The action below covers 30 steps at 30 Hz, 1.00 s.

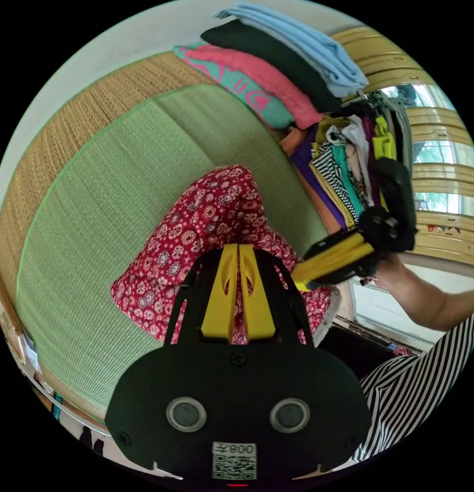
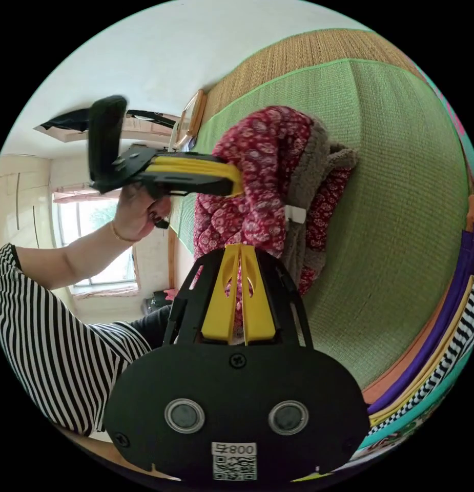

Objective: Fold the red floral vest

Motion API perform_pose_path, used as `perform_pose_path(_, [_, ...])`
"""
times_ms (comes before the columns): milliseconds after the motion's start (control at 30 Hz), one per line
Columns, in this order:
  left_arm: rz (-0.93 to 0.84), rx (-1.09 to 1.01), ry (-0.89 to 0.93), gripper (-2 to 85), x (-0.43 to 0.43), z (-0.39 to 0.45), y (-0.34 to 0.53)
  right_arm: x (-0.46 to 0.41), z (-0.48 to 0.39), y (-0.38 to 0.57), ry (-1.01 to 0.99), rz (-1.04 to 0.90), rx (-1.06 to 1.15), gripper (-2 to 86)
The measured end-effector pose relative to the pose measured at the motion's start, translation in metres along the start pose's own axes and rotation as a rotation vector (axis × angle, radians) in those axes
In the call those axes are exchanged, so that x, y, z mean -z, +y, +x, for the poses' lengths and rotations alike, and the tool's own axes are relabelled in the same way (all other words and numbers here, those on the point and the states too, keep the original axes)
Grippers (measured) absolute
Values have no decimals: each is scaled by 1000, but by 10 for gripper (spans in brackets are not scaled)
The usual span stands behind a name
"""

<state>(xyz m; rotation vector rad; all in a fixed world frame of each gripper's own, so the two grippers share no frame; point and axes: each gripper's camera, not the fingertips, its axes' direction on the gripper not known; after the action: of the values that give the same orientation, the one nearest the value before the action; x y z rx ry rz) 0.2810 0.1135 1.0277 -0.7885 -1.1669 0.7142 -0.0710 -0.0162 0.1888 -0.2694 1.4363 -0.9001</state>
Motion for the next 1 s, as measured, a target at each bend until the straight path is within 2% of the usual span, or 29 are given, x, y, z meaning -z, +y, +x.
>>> perform_pose_path(133, [-44,5,13,2,-20,-10,-18,-10,-13,17,21,-66,15,0])
perform_pose_path(267, [-144,-38,73,2,-45,-19,-31,-30,-13,29,129,-100,-5,0])
perform_pose_path(467, [-124,-88,55,1,-55,-34,-23,-61,-43,18,335,-177,150,1])
perform_pose_path(600, [-131,-90,56,1,-59,-45,-18,-83,-54,19,456,-162,199,1])
perform_pose_path(700, [-131,-102,102,1,-51,-56,-12,-86,-50,16,419,-146,131,1])
perform_pose_path(933, [99,-179,98,1,-2,-72,18,-89,-42,11,365,-122,71,1])
perform_pose_path(1000, [38,-137,55,1,-17,-86,14,-89,-39,8,351,-117,51,1])
